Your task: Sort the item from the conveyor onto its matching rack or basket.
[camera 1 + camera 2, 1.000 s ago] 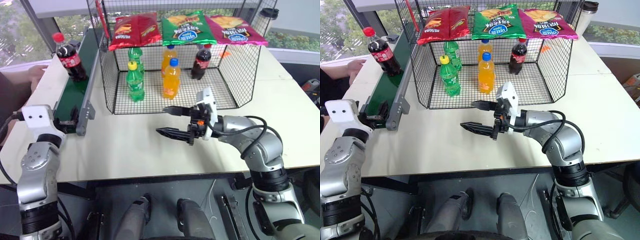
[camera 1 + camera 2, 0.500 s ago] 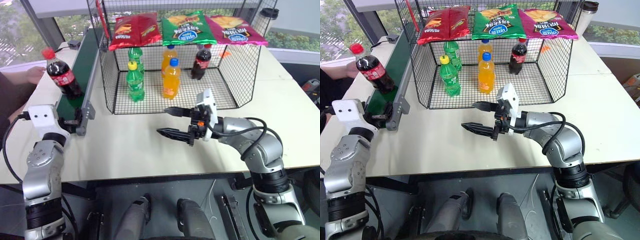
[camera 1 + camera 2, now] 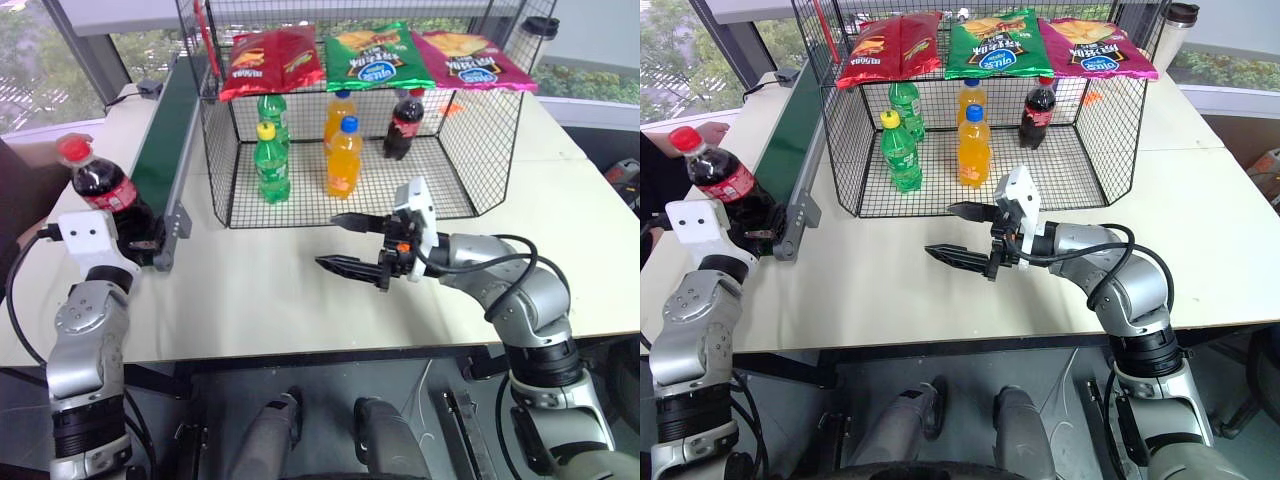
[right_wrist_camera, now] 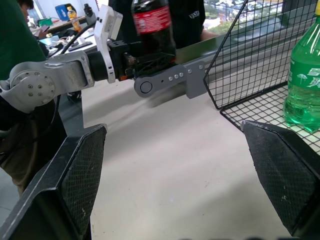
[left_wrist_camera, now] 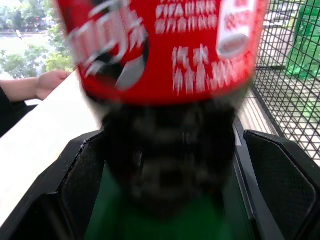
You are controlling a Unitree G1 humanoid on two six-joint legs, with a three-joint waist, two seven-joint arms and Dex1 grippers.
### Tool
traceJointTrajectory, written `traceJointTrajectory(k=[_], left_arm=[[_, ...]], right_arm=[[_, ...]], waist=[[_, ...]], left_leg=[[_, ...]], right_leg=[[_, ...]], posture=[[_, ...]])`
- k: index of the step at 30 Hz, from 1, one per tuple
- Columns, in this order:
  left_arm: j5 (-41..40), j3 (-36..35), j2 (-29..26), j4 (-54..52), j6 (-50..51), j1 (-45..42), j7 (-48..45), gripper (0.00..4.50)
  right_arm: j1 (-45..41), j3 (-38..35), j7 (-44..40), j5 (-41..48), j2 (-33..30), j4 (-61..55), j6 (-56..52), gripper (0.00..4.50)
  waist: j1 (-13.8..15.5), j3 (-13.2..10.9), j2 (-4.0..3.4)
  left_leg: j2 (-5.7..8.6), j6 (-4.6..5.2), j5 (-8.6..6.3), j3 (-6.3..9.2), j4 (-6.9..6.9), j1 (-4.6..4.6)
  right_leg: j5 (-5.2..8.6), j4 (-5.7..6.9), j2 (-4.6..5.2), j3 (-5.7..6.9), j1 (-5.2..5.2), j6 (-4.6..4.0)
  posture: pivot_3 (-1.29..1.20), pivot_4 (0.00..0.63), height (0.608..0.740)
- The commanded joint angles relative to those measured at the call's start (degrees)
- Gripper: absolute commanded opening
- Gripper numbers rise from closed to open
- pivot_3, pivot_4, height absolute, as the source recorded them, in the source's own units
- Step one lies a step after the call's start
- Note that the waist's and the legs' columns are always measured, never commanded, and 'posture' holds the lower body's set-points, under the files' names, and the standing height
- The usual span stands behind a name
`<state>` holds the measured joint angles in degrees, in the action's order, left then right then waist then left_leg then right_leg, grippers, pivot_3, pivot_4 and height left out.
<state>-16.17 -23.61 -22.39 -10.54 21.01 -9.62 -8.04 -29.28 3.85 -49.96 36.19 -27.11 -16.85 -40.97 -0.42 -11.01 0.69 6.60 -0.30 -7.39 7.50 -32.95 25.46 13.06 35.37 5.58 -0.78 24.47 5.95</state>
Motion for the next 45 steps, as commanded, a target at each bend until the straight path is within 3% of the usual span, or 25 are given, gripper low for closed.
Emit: traceJointTrajectory(k=[1, 2, 10, 16, 21, 26, 33, 43, 45], left_arm=[[-1.7, -1.0, 0.5, -1.6, -2.7, -0.5, -1.1, 3.16], [-1.9, -1.2, 0.5, -1.6, -2.6, -0.7, -1.1, 2.99], [-6.9, -2.1, -2.3, -3.0, 0.8, -6.8, -2.5, 2.99], [-15.3, 7.2, -9.2, -11.6, 10.2, -7.2, -17.4, 2.99], [-17.3, 13.9, -12.2, -13.2, 12.3, -8.7, -25.9, 2.99], [-8.5, 28.1, -9.2, -6.7, 4.4, -13.5, -33.1, 2.99], [1.2, 38.3, -1.5, 5.4, -7.3, -20.0, -37.0, 2.99], [4.5, 39.6, 3.2, 10.2, -11.8, -22.8, -39.8, 2.99], [4.6, 39.3, 3.2, 10.4, -11.8, -22.9, -40.0, 2.99]], right_arm=[[-0.5, -0.5, 0.2, 0.4, -0.4, -2.4, 0.8, 4.50], [-0.5, -0.5, 0.2, 0.4, -0.5, -2.4, 0.7, 4.50], [-0.7, -0.9, 0.8, 0.8, -1.0, -3.1, 0.3, 4.50], [-2.7, -3.0, 1.7, 2.8, -1.5, -3.7, -1.1, 4.50], [-4.7, -5.1, 3.1, 4.9, -1.4, -3.4, -2.5, 4.50], [-6.6, -7.1, 5.0, 6.8, -1.3, -3.5, -3.8, 4.50], [-7.0, -6.6, 7.0, 7.4, -1.2, -4.3, -4.4, 4.50], [-8.1, -6.0, 10.4, 6.4, -0.6, -3.5, -4.1, 4.50], [-8.3, -6.2, 10.7, 6.2, -0.3, -2.6, -3.6, 3.94]], waist=[[0.0, 0.0, 0.00], [0.0, 0.0, 0.00], [0.0, 0.0, 0.07], [-0.2, 0.0, 0.07], [-0.4, 0.0, 0.06], [0.0, 0.0, 0.05], [-0.2, -0.1, 0.04], [-0.2, -0.1, 0.04], [-0.2, -0.1, 0.04]], left_leg=[[0.00, 0.00, 0.00, 0.00, 0.00, 0.00], [0.00, 0.00, 0.00, 0.00, 0.00, 0.00], [0.00, 0.00, 0.00, 0.03, -0.01, 0.02], [0.03, 0.02, -0.01, -0.03, 0.00, 0.03], [-0.04, 0.02, -0.01, -0.03, 0.01, 0.01], [-0.04, 0.02, -0.01, -0.06, 0.01, 0.02], [-0.03, 0.05, -0.02, -0.09, 0.02, 0.06], [-0.04, 0.06, -0.01, -0.08, 0.03, 0.05], [-0.04, 0.07, -0.01, -0.08, 0.02, 0.05]], right_leg=[[0.00, 0.00, 0.00, 0.00, 0.00, 0.00], [0.00, 0.00, 0.00, 0.00, 0.00, 0.00], [-0.01, 0.00, -0.01, 0.04, 0.01, 0.01], [-0.01, -0.02, -0.01, 0.02, 0.01, 0.01], [-0.01, 0.01, -0.03, 0.01, 0.03, -0.02], [-0.01, -0.02, 0.00, -0.01, 0.03, -0.04], [-0.03, -0.12, 0.01, -0.03, 0.04, -0.03], [-0.03, -0.08, -0.01, -0.01, 0.05, -0.02], [-0.04, -0.08, -0.01, -0.01, 0.04, -0.01]], posture=[[0.00, 0.150, 0.738], [0.00, 0.150, 0.738], [0.00, 0.150, 0.738], [0.00, 0.150, 0.738], [0.00, 0.150, 0.738], [0.00, 0.150, 0.738], [0.00, 0.150, 0.738], [0.00, 0.150, 0.738], [0.00, 0.150, 0.738]])
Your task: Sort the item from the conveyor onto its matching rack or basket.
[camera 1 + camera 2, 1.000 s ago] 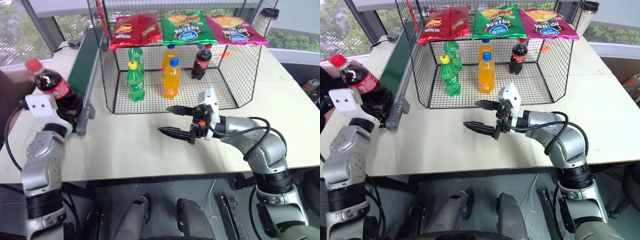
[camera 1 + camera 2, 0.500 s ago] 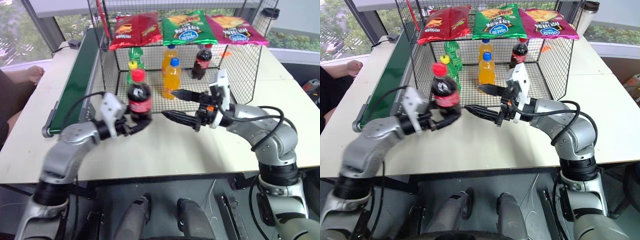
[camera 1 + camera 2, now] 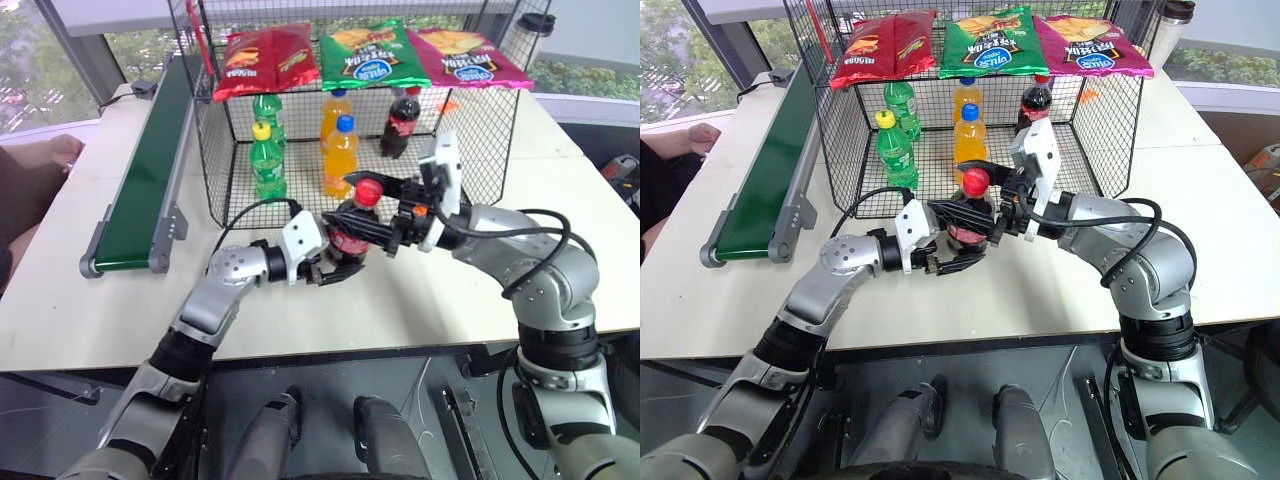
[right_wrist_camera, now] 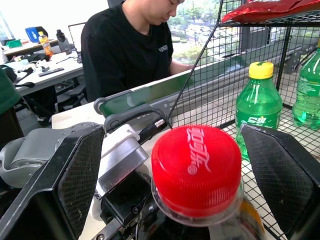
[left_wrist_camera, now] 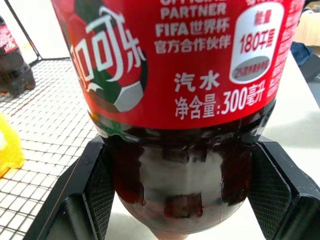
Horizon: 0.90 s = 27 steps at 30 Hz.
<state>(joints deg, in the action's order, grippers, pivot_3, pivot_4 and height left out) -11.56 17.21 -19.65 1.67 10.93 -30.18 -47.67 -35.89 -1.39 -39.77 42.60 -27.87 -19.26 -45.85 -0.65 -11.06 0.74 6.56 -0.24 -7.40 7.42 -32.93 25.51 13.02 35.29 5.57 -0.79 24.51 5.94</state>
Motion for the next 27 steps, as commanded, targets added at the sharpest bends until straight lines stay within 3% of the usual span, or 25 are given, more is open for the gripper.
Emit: traceJointTrajectory(k=[1, 6, 15, 18, 27], left_arm=[[0.0, -1.7, 0.4, -1.8, -1.9, -2.3, -0.5, 2.99], [-0.3, -3.2, 0.7, -1.8, -1.0, -2.7, 0.8, 2.99], [-2.7, -6.3, 2.5, -2.2, 0.9, -3.0, 2.9, 2.99], [-4.1, -6.8, 2.4, -2.5, 2.1, -3.1, 1.3, 4.46], [-2.8, -7.9, -2.4, -4.3, 5.5, 1.1, 1.7, 4.46]], right_arm=[[-1.7, -1.2, 0.5, 0.0, 0.6, 0.0, 1.4, 3.62], [-0.9, -0.8, -1.1, 0.2, 0.0, 0.3, 1.7, 1.20], [-0.1, -0.2, -1.4, -1.1, -0.6, 0.5, 2.3, 1.20], [0.1, -0.1, -1.5, -1.6, -1.0, 0.6, 2.7, 1.20], [-2.7, -2.8, 4.2, -5.0, -0.1, 5.5, 4.9, 1.20]], waist=[[0.0, 0.0, 0.00], [0.1, 0.0, 0.00], [0.0, 0.0, 0.00], [0.0, 0.0, 0.00], [-0.1, 0.0, -0.04]], left_leg=[[0.00, 0.00, 0.00, 0.00, -0.01, 0.00], [0.01, 0.11, 0.07, 0.00, -0.03, 0.00], [0.02, 0.12, 0.07, 0.00, -0.06, -0.01], [0.02, 0.12, 0.07, 0.01, -0.06, -0.02], [0.02, 0.12, 0.08, 0.00, -0.08, -0.06]], right_leg=[[0.00, 0.00, 0.00, 0.00, 0.00, 0.01], [-0.02, 0.01, -0.01, 0.00, -0.01, 0.03], [-0.04, 0.04, -0.01, 0.01, -0.03, 0.07], [-0.04, 0.05, -0.02, 0.01, -0.03, 0.07], [-0.04, 0.12, -0.03, 0.00, -0.04, 0.06]], posture=[[0.00, 0.150, 0.738], [0.00, 0.150, 0.738], [0.00, 0.150, 0.738], [0.00, 0.150, 0.738], [0.00, 0.150, 0.738]])
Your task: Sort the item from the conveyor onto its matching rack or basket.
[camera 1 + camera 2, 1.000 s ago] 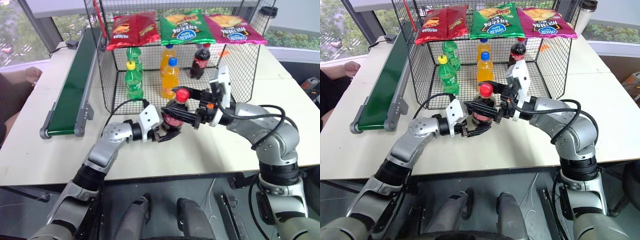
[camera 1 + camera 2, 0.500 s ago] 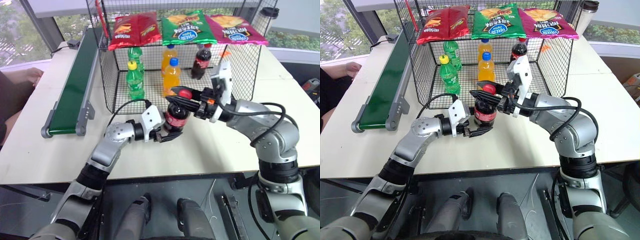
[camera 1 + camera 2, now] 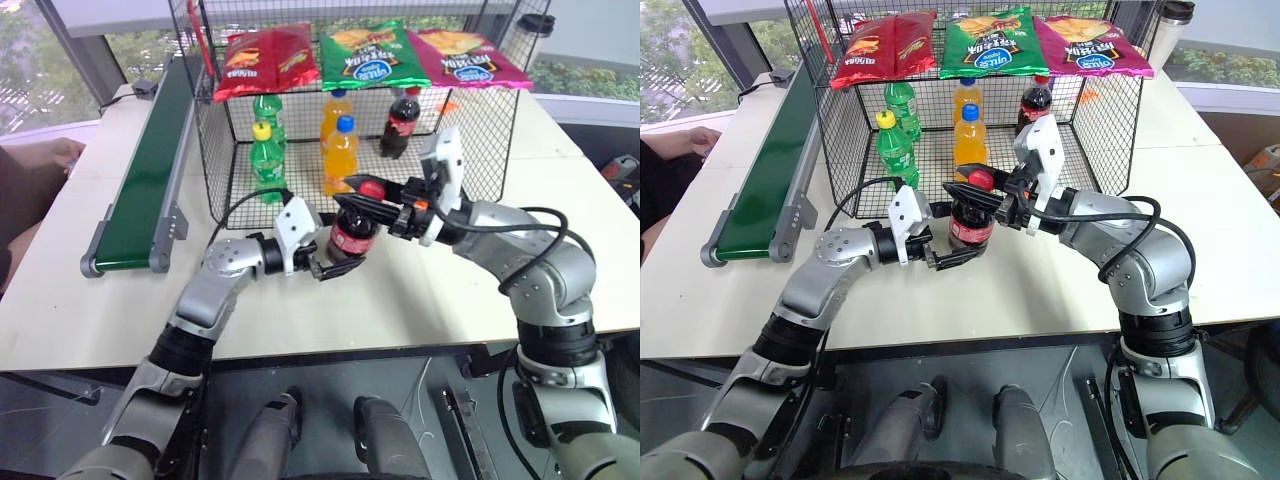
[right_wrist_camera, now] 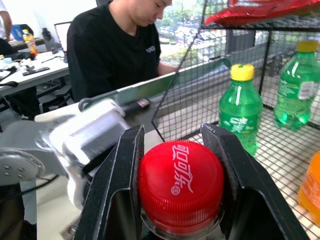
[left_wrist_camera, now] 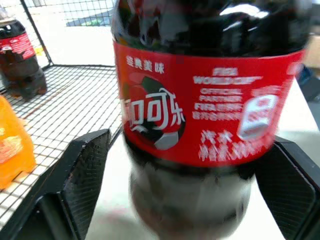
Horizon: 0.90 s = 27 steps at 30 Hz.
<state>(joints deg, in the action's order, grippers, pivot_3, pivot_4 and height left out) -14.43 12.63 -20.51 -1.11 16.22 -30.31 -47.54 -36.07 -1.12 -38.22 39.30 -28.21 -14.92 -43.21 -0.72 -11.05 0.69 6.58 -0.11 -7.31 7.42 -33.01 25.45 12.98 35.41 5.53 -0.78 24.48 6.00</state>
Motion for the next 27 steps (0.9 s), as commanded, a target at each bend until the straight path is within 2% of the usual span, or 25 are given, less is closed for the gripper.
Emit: traceJointTrajectory(k=[1, 5, 14, 19, 27], left_arm=[[-0.1, -3.9, -2.3, -2.3, 0.9, 2.5, 1.9, 4.46], [-1.3, -5.8, -3.3, -6.1, 3.6, 6.5, 3.8, 4.46], [0.3, -10.3, -1.8, -7.2, 3.7, 10.4, 12.5, 4.46], [1.1, -11.1, -1.4, -7.9, 3.3, 11.3, 15.3, 4.46], [-0.6, -13.5, -0.4, -11.0, 5.1, 13.5, 18.4, 4.46]], right_arm=[[-3.9, -3.9, 5.0, -3.1, 0.9, 3.5, 3.2, 1.20], [-8.5, -5.5, 11.8, -8.9, 2.6, 11.9, 7.7, 1.20], [-15.8, -6.8, 18.5, -18.0, 4.9, 28.0, 17.5, 1.20], [-19.6, -4.3, 19.6, -24.4, 5.8, 38.9, 25.7, 1.20], [-25.2, -4.9, 20.0, -28.8, 7.5, 55.8, 37.2, 1.20]], waist=[[0.0, 0.0, 0.00], [0.0, 0.0, -0.02], [-0.1, 0.0, -0.03], [-0.1, 0.0, -0.04], [0.0, 0.0, -0.05]], left_leg=[[0.00, 0.00, 0.00, 0.00, 0.00, -0.01], [0.00, 0.00, 0.00, -0.03, 0.00, -0.01], [0.02, 0.00, 0.01, -0.10, 0.01, -0.04], [0.01, -0.01, 0.02, -0.13, 0.01, -0.04], [-0.01, -0.02, 0.03, -0.19, 0.03, -0.07]], right_leg=[[0.00, 0.01, 0.00, 0.00, 0.00, 0.00], [-0.01, 0.04, -0.01, -0.04, 0.03, -0.03], [-0.03, 0.10, -0.08, -0.08, 0.03, 0.00], [-0.09, 0.16, -0.14, -0.10, 0.08, 0.10], [-0.11, 0.20, -0.18, -0.16, 0.09, 0.13]], posture=[[0.00, 0.150, 0.738], [0.00, 0.150, 0.738], [0.00, 0.150, 0.738], [0.00, 0.150, 0.738], [0.00, 0.150, 0.738]])
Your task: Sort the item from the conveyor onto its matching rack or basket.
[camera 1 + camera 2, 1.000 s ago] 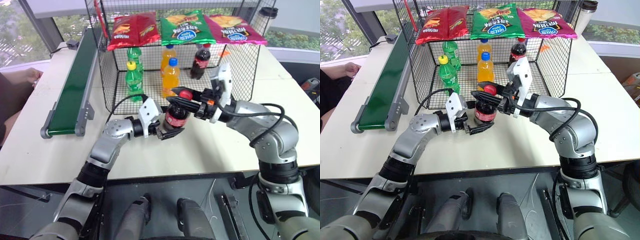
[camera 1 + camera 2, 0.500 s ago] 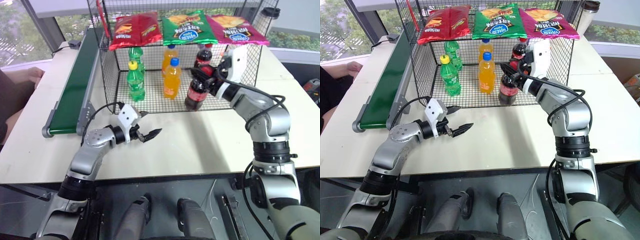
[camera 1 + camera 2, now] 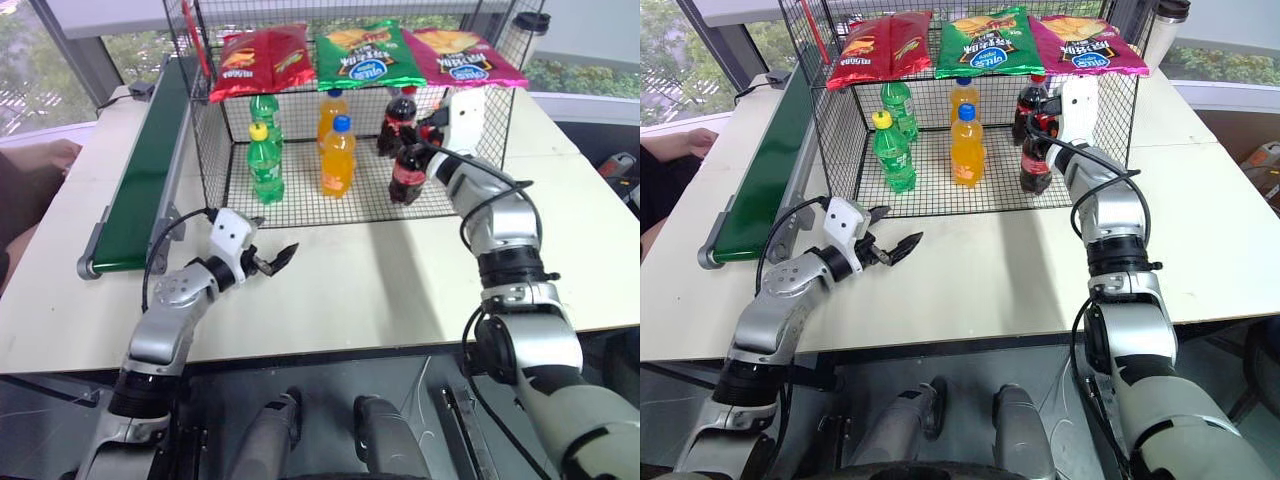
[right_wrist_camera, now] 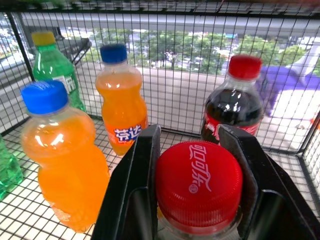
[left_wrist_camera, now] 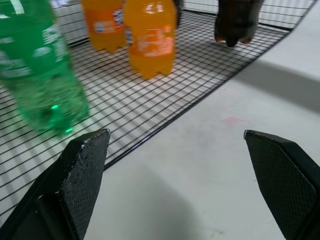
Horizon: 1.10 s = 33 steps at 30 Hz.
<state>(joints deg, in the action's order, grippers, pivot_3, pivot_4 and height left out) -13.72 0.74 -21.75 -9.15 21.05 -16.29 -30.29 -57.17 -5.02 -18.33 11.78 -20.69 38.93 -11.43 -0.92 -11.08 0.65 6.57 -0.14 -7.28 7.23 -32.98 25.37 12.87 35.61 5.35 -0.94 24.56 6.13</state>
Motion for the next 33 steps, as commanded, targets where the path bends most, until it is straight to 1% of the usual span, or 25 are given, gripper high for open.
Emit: traceJointTrajectory(k=[1, 8, 14, 15, 16, 17, 19, 20, 24, 29, 33], left_arm=[[-1.6, -1.6, 1.2, -3.2, 0.4, -0.6, 1.4, 4.46], [-3.0, 0.0, 2.3, -5.7, 2.1, -0.7, 0.5, 4.46], [-2.9, 0.2, 2.9, -5.5, 2.4, -1.6, 0.6, 4.46], [-2.8, 0.3, 3.0, -5.4, 2.4, -1.6, 0.6, 4.50], [-2.8, 0.3, 3.0, -5.3, 2.3, -1.7, 0.6, 4.50], [-2.7, 0.4, 3.1, -5.2, 2.2, -1.7, 0.6, 4.50], [-2.6, 0.5, 3.3, -5.0, 2.0, -1.8, 0.5, 4.50], [-2.6, 0.5, 3.3, -4.9, 2.0, -1.8, 0.5, 4.50], [-2.5, 0.6, 3.4, -4.9, 1.9, -1.7, 0.5, 4.50], [-2.4, 0.9, 3.7, -4.8, 1.8, -1.5, 0.5, 4.50], [-2.1, 1.1, 4.0, -4.5, 1.4, -1.4, 0.4, 4.50]], right_arm=[[-4.7, -1.1, 0.0, -1.5, 0.0, 3.5, 6.5, 1.20], [-8.8, -1.9, 0.2, -2.7, -0.2, 13.4, 12.7, 1.20], [-10.4, -2.3, -0.8, -3.4, -0.4, 17.8, 15.3, 1.20], [-10.6, -2.4, -0.9, -3.4, -0.4, 18.1, 15.4, 2.21], [-10.7, -2.5, -1.0, -3.4, -0.4, 18.5, 15.6, 2.66], [-10.8, -2.5, -1.2, -3.4, -0.4, 18.6, 15.7, 2.96], [-11.0, -2.5, -1.6, -3.6, -0.4, 18.8, 15.6, 4.04], [-11.0, -2.4, -1.6, -3.8, -0.4, 18.7, 15.5, 4.44], [-10.8, -2.4, -2.2, -4.0, -0.4, 17.6, 15.0, 4.48], [-9.3, -2.1, -2.7, -4.5, -1.5, 13.2, 13.5, 4.48], [-5.4, -0.1, -3.4, -6.8, -3.2, 5.9, 11.5, 4.48]], waist=[[0.2, 0.0, 0.00], [-0.1, 0.0, 0.00], [-0.2, 0.0, 0.00], [-0.2, 0.0, 0.00], [-0.2, 0.0, 0.00], [-0.2, 0.0, 0.00], [-0.2, 0.0, 0.00], [-0.2, 0.0, 0.00], [-0.2, 0.0, 0.00], [-0.1, 0.0, 0.00], [0.0, 0.0, 0.00]], left_leg=[[0.01, -0.01, 0.00, 0.00, -0.01, 0.00], [0.01, -0.01, 0.01, -0.01, -0.01, -0.02], [0.00, -0.02, 0.01, 0.00, -0.01, -0.05], [0.00, -0.02, 0.02, -0.01, -0.02, -0.06], [0.00, -0.03, 0.02, -0.01, -0.02, -0.06], [0.00, -0.04, 0.03, -0.01, -0.02, -0.07], [0.00, -0.04, 0.03, -0.01, -0.02, -0.09], [0.00, -0.05, 0.03, -0.01, -0.02, -0.10], [0.00, -0.06, 0.04, -0.01, -0.03, -0.11], [0.00, -0.07, 0.05, -0.01, -0.03, -0.11], [0.01, -0.08, 0.05, -0.01, -0.03, -0.11]], right_leg=[[0.00, 0.00, 0.00, 0.00, -0.01, 0.00], [0.00, 0.03, -0.01, -0.01, -0.01, 0.00], [0.01, 0.12, -0.02, -0.03, 0.00, -0.03], [0.01, 0.15, -0.02, -0.04, 0.00, -0.03], [0.02, 0.15, -0.02, -0.04, 0.00, -0.03], [0.02, 0.18, -0.02, -0.05, 0.00, -0.04], [0.02, 0.21, -0.02, -0.06, 0.00, -0.05], [0.02, 0.22, -0.03, -0.06, 0.00, -0.04], [0.05, 0.27, -0.03, -0.07, 0.00, -0.10], [0.06, 0.31, -0.03, -0.09, 0.02, -0.11], [0.08, 0.32, -0.03, -0.09, 0.03, -0.14]], posture=[[0.00, 0.150, 0.738], [0.00, 0.150, 0.738], [0.00, 0.150, 0.738], [0.00, 0.150, 0.738], [0.00, 0.150, 0.738], [0.00, 0.150, 0.738], [0.00, 0.150, 0.738], [0.00, 0.150, 0.738], [0.00, 0.150, 0.738], [0.00, 0.150, 0.738], [0.00, 0.150, 0.738]])
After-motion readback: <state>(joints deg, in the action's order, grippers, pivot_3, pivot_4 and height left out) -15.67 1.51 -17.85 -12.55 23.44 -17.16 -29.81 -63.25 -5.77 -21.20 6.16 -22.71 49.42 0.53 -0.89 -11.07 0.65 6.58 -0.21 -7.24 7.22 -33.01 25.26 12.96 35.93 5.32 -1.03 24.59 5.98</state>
